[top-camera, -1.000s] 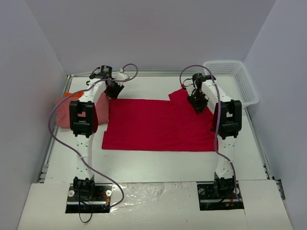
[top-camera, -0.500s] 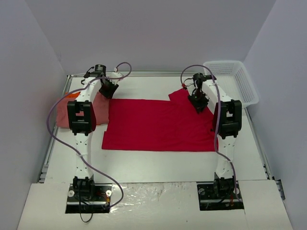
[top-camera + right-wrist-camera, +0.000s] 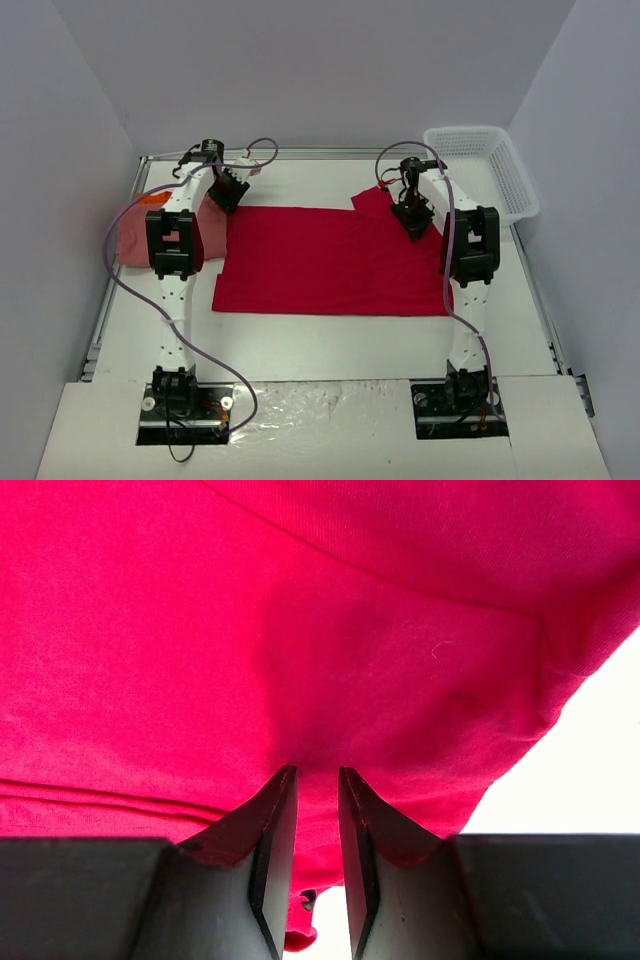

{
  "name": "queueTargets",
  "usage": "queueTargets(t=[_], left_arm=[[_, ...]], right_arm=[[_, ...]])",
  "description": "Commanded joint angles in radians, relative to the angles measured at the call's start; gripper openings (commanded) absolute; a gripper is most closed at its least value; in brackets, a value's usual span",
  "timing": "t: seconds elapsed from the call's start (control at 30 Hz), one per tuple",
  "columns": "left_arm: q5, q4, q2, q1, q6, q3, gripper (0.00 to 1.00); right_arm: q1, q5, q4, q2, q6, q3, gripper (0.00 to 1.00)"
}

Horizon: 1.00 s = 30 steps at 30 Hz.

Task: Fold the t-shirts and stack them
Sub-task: Grap the side of the flattened tshirt furthest away from the robot with both arms

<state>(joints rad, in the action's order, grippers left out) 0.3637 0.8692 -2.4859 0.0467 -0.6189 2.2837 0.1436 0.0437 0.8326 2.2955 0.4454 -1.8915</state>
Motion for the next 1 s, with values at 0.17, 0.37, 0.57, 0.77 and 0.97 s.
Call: queueTargets(t=[0.17,0.37,0.57,0.77,0.97], left_arm=[[-0.025,0.051,0.015,0.024,-0.064,0.017,0.32],[-0.026,0.051,0.001,0.038,-0.076,0.026,0.32],[-0.065,0.074,-0.028,0.061,-0.102,0.034,0.32],[-0.077,0.099,-0.062,0.062,-0.107,0.043,0.2],[-0.078,0.116,-0.084,0.061,-0.113,0.049,0.02]], right_arm=[[-0.006,-0.031,0.04,0.012,-0.01,-0.014,0.19],[-0.006,-0.036,0.042,0.018,-0.01,-0.011,0.19],[-0.006,-0.041,0.04,0.022,-0.01,-0.008,0.18],[-0.004,-0.041,0.042,0.028,-0.008,-0.014,0.18],[-0.006,-0.041,0.042,0.036,-0.01,-0.015,0.17]])
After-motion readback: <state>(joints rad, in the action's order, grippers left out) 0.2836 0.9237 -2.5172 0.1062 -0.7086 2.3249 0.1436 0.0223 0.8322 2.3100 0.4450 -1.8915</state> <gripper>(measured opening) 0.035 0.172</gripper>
